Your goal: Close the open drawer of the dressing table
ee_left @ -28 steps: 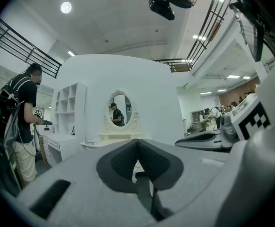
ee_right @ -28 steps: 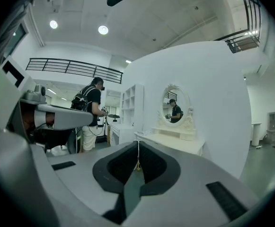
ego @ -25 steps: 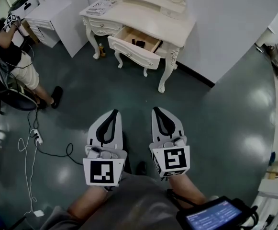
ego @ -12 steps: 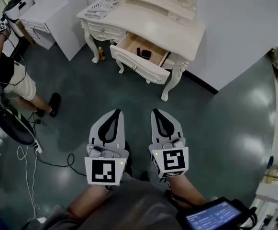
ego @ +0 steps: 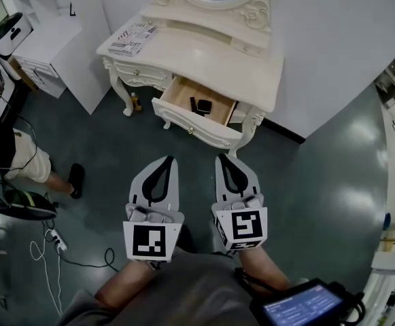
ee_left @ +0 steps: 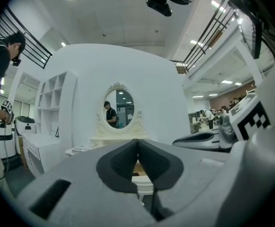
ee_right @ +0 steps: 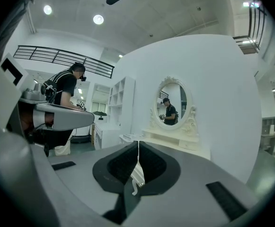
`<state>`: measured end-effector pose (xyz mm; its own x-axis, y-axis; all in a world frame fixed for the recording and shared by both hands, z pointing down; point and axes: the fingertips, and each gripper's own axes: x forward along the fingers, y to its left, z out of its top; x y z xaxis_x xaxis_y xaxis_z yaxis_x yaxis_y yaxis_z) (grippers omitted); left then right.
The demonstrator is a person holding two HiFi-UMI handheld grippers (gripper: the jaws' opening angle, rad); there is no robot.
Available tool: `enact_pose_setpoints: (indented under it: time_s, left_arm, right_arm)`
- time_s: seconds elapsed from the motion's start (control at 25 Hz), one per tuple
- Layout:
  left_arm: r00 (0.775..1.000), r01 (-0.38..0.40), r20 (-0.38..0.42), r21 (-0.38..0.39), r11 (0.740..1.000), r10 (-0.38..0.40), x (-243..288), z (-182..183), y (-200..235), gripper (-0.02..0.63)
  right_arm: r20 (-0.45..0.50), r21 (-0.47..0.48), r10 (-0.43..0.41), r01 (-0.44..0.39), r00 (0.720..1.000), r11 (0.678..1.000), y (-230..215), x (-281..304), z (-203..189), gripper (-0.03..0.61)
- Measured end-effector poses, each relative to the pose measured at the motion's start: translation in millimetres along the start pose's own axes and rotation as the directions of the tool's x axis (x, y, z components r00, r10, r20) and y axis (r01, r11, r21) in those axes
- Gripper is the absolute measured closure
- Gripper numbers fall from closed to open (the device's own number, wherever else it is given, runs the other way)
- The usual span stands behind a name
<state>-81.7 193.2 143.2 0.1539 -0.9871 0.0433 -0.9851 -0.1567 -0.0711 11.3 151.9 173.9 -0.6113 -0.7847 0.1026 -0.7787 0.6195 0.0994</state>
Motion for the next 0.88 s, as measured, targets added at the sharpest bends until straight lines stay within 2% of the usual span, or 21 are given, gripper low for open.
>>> enact_pose_setpoints:
  time_s: [0.28,0.52,0.72,0.88]
  left_arm:
    - [0.997,0.075,0.019,0.005,0.997,-0.075,37,-1,13,0.598]
    - [0.992,0.124,-0.014,0.001,0.992,-0.124,59,-14,7,0.598]
    - [0.99,0.137,-0.009,0.001,0.991,-0.137,84,-14,6,0.598]
    - [0.991,0.131,-0.018,0.021,0.991,-0.131,112,-13,10,0.598]
  right_arm:
    - [0.008,0.002,-0.083,0.083,0.996,0.997,-17,24,6,0.563]
    - [0.002,0.012,-0.132,0.132,0.991,0.991,-40,34,6,0.563]
    - [-0.005,0.023,-0.147,0.147,0.989,0.989,-57,49,2,0.563]
    - [-0.015,0.034,-0.127,0.128,0.992,0.991,-73,69,-6,0.563]
